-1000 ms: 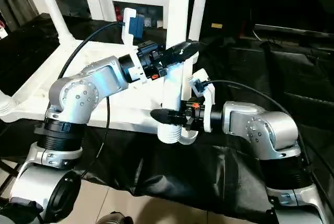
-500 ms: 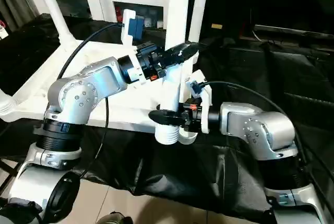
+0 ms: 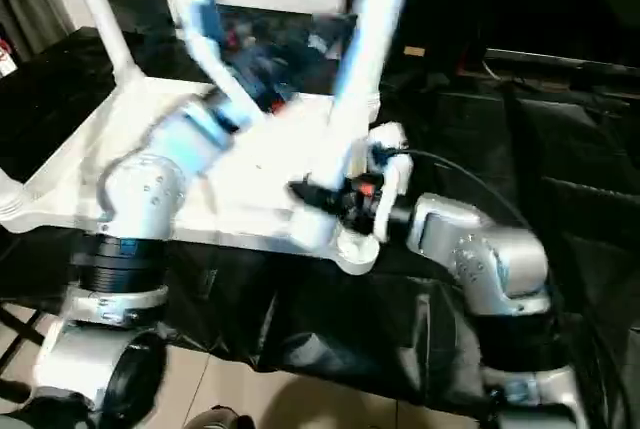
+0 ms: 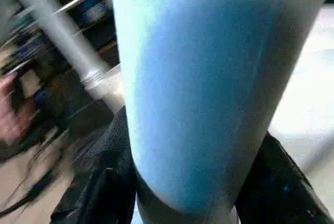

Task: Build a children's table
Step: Pick table leg

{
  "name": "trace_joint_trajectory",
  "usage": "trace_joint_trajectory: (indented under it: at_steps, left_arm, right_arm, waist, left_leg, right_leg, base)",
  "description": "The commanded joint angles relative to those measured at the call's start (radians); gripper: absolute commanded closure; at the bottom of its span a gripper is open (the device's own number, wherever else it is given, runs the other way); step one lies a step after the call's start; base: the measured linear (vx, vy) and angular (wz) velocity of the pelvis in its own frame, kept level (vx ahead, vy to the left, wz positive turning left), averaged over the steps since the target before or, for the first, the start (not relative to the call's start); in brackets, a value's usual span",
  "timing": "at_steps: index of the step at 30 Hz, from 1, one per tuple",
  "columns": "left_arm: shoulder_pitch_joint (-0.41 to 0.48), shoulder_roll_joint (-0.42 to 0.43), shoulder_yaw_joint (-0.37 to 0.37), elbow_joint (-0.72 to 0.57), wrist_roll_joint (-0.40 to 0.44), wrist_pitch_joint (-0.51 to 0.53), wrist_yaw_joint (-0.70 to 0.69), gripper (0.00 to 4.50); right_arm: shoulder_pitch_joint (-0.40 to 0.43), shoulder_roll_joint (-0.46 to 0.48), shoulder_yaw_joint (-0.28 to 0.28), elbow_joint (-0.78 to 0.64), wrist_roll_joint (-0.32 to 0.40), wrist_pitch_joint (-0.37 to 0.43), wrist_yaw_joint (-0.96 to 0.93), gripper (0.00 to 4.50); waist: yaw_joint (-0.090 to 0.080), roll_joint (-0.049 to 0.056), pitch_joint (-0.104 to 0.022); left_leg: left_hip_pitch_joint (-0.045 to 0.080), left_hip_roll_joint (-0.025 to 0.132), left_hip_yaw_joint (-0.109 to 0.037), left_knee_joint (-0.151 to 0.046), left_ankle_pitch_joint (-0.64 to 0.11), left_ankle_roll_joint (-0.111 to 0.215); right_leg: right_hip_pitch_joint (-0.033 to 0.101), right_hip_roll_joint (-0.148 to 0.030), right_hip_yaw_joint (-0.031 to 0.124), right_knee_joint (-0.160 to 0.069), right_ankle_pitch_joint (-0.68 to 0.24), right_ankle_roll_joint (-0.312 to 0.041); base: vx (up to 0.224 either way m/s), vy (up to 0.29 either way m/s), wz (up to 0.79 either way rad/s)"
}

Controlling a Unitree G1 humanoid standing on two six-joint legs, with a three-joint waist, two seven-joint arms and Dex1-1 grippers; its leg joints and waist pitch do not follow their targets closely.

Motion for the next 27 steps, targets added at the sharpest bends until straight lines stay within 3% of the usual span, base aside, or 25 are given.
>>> trace_joint_trajectory:
  at_steps: [1, 2, 3, 5, 7, 8, 9, 10, 11, 13, 15, 18, 19, 20, 21, 22, 23, 24, 25, 26, 27]
  left_arm:
    - [0.039, 0.054, -0.077, -0.009, 0.071, 0.007, -0.077, 1.55]
    - [0.066, 0.110, -0.148, -0.001, 0.140, -0.012, -0.128, 1.55]
    - [0.107, 0.199, -0.279, 0.039, 0.271, -0.087, -0.212, 1.55]
    - [0.122, 0.223, -0.326, 0.092, 0.334, -0.137, -0.220, 1.55]
    - [0.125, 0.223, -0.334, 0.114, 0.350, -0.152, -0.211, 1.55]
    - [0.125, 0.223, -0.334, 0.114, 0.350, -0.152, -0.211, 1.55]
    - [0.129, 0.208, -0.321, 0.147, 0.366, -0.177, -0.168, 1.55]
    - [0.157, 0.150, -0.245, 0.165, 0.388, -0.221, 0.016, 1.55]
    - [0.169, 0.128, -0.216, 0.160, 0.390, -0.229, 0.077, 1.55]
    - [0.198, 0.107, -0.180, 0.130, 0.390, -0.199, 0.166, 1.55]
    - [0.274, 0.091, -0.137, 0.054, 0.413, -0.220, 0.269, 1.55]
    - [0.374, 0.093, -0.100, -0.021, 0.468, -0.312, 0.331, 1.55]
    - [0.374, 0.093, -0.100, -0.021, 0.468, -0.312, 0.331, 1.55]
    - [0.392, 0.102, -0.092, -0.029, 0.481, -0.324, 0.335, 1.55]
    - [0.395, 0.105, -0.090, -0.029, 0.490, -0.326, 0.339, 1.55]
    - [0.393, 0.111, -0.091, -0.027, 0.501, -0.339, 0.350, 1.55]
    - [0.390, 0.113, -0.088, -0.026, 0.505, -0.341, 0.357, 1.55]
    - [0.382, 0.124, -0.090, -0.024, 0.529, -0.341, 0.381, 1.55]
    - [0.382, 0.125, -0.090, -0.024, 0.528, -0.341, 0.383, 1.55]
    - [0.380, 0.125, -0.086, -0.030, 0.527, -0.334, 0.395, 1.55]
    - [0.380, 0.125, -0.086, -0.030, 0.527, -0.334, 0.395, 1.55]
  right_arm:
    - [0.015, -0.008, -0.025, 0.007, -0.043, -0.052, -0.055, 2.59]
    - [0.026, -0.016, -0.021, 0.012, -0.078, -0.077, -0.079, 2.59]
    - [0.052, -0.042, 0.005, 0.010, -0.154, -0.138, -0.103, 2.59]
    - [0.068, -0.050, 0.015, 0.008, -0.200, -0.178, -0.132, 2.59]
    - [0.072, -0.051, 0.016, 0.009, -0.215, -0.189, -0.147, 2.59]
    - [0.072, -0.051, 0.016, 0.009, -0.215, -0.189, -0.147, 2.59]
    - [0.083, -0.040, 0.015, 0.010, -0.248, -0.252, -0.173, 2.59]
    - [0.101, -0.046, 0.047, 0.003, -0.342, -0.313, -0.253, 2.59]
    - [0.106, -0.050, 0.061, 0.001, -0.374, -0.327, -0.280, 2.59]
    - [0.122, -0.032, 0.057, -0.013, -0.376, -0.319, -0.310, 2.59]
    - [0.161, 0.005, 0.056, -0.049, -0.393, -0.335, -0.360, 2.59]
    - [0.221, 0.082, 0.030, -0.081, -0.390, -0.337, -0.424, 2.59]
    - [0.221, 0.082, 0.030, -0.081, -0.390, -0.337, -0.424, 2.59]
    - [0.236, 0.105, 0.019, -0.070, -0.390, -0.353, -0.449, 2.59]
    - [0.240, 0.108, 0.019, -0.065, -0.394, -0.359, -0.456, 2.59]
    - [0.243, 0.114, 0.017, -0.057, -0.402, -0.379, -0.469, 2.59]
    - [0.243, 0.116, 0.014, -0.054, -0.405, -0.388, -0.476, 2.59]
    - [0.241, 0.124, 0.006, -0.044, -0.415, -0.414, -0.499, 2.59]
    - [0.241, 0.126, 0.003, -0.043, -0.414, -0.414, -0.501, 2.59]
    - [0.237, 0.134, -0.016, -0.037, -0.418, -0.428, -0.529, 2.59]
    - [0.237, 0.134, -0.016, -0.037, -0.418, -0.428, -0.529, 2.59]
  waist:
    - [0.003, -0.003, -0.081]
    - [-0.001, -0.003, -0.080]
    - [0.001, 0.002, -0.079]
    - [0.000, 0.004, -0.080]
    - [-0.003, 0.003, -0.083]
    - [-0.003, 0.004, -0.083]
    - [-0.003, 0.003, -0.081]
    - [-0.002, 0.034, -0.082]
    - [-0.012, 0.010, -0.079]
    - [-0.012, 0.009, -0.081]
    - [-0.023, 0.002, -0.079]
    - [-0.039, 0.001, -0.080]
    - [-0.043, 0.011, -0.088]
    - [-0.034, -0.010, -0.086]
    - [-0.014, -0.008, -0.090]
    - [0.006, -0.015, -0.085]
    - [0.006, -0.015, -0.085]
    - [0.033, -0.026, -0.078]
    - [0.035, -0.020, -0.076]
    - [0.023, -0.013, -0.070]
    - [-0.013, 0.048, -0.103]
  left_leg:
    - [0.027, 0.044, -0.017, -0.081, -0.160, -0.026]
    - [0.026, 0.044, -0.016, -0.081, -0.165, -0.034]
    - [0.028, 0.046, -0.020, -0.087, -0.179, -0.046]
    - [0.031, 0.044, -0.017, -0.087, -0.191, -0.069]
    - [0.029, 0.042, -0.018, -0.088, -0.190, -0.083]
    - [0.029, 0.043, -0.018, -0.088, -0.192, -0.084]
    - [0.027, 0.045, -0.016, -0.087, -0.207, -0.080]
    - [0.028, 0.046, -0.021, -0.085, -0.218, -0.093]
    - [0.029, 0.044, -0.017, -0.086, -0.242, -0.092]
    - [0.022, 0.041, -0.017, -0.083, -0.224, -0.070]
    - [0.016, 0.039, -0.017, -0.083, -0.214, -0.034]
    - [0.014, 0.040, -0.017, -0.086, -0.224, -0.016]
    - [0.057, 0.042, 0.028, -0.047, -0.237, -0.066]
    - [0.033, 0.020, 0.037, -0.042, -0.249, -0.095]
    - [0.039, 0.016, 0.043, -0.019, -0.272, -0.072]
    - [0.037, 0.009, 0.030, 0.020, -0.300, -0.022]
    - [0.037, 0.009, 0.030, 0.020, -0.300, -0.022]
    - [-0.007, -0.004, -0.022, 0.072, -0.252, 0.029]
    - [-0.016, 0.001, -0.045, 0.064, -0.209, 0.023]
    - [-0.032, 0.009, -0.072, -0.039, -0.115, 0.061]
    - [0.073, 0.044, -0.091, -0.072, -0.049, 0.050]
  right_leg:
    - [0.042, -0.042, 0.021, -0.077, -0.158, -0.191]
    - [0.041, -0.039, 0.021, -0.075, -0.159, -0.184]
    - [0.038, -0.040, 0.022, -0.082, -0.184, -0.147]
    - [0.035, -0.037, 0.025, -0.081, -0.185, -0.124]
    - [0.040, -0.038, 0.024, -0.074, -0.142, -0.140]
    - [0.040, -0.038, 0.023, -0.073, -0.129, -0.148]
    - [0.038, -0.041, 0.023, -0.071, -0.106, -0.176]
    - [0.036, -0.043, 0.023, -0.067, -0.104, -0.181]
    - [0.042, -0.038, 0.023, -0.079, -0.096, -0.184]
    - [0.052, -0.041, 0.024, -0.073, -0.095, -0.190]
    - [0.051, -0.039, 0.022, -0.080, -0.131, -0.182]
    - [0.046, -0.037, 0.022, -0.089, -0.203, -0.156]
    - [-0.001, -0.004, 0.064, -0.121, -0.256, -0.118]
    - [0.017, 0.000, 0.095, -0.111, -0.302, -0.096]
    - [0.009, -0.013, 0.143, -0.122, -0.346, -0.080]
    - [0.014, -0.041, 0.211, -0.146, -0.415, -0.076]
    - [0.014, -0.041, 0.211, -0.146, -0.415, -0.076]
    - [0.057, -0.085, 0.308, -0.169, -0.489, -0.066]
    - [0.060, -0.072, 0.314, -0.164, -0.481, -0.071]
    - [0.052, 0.009, 0.201, -0.108, -0.318, -0.088]
    - [-0.039, 0.085, 0.084, -0.025, -0.128, -0.093]
  base:
    - [0.000, 0.000, 0.00]
    - [0.000, 0.000, 0.00]
    - [0.000, 0.000, 0.00]
    - [0.000, 0.000, 0.00]
    - [0.000, 0.000, 0.00]
    - [0.000, 0.000, 0.00]
    - [0.000, 0.000, 0.00]
    - [0.000, 0.000, 0.00]
    - [0.000, 0.000, 0.00]
    - [0.000, 0.000, 0.00]
    - [0.000, 0.000, 0.00]
    - [0.000, 0.000, 0.00]
    - [0.000, 0.000, 0.00]
    - [-0.007, -0.002, -0.30]
    - [-0.007, -0.002, -0.30]
    - [-0.010, 0.026, -0.41]
    - [-0.029, 0.077, -0.36]
    - [-0.029, 0.077, -0.36]
    - [-0.021, 0.153, -0.53]
    - [0.008, 0.190, -0.46]
    - [0.008, 0.190, -0.46]
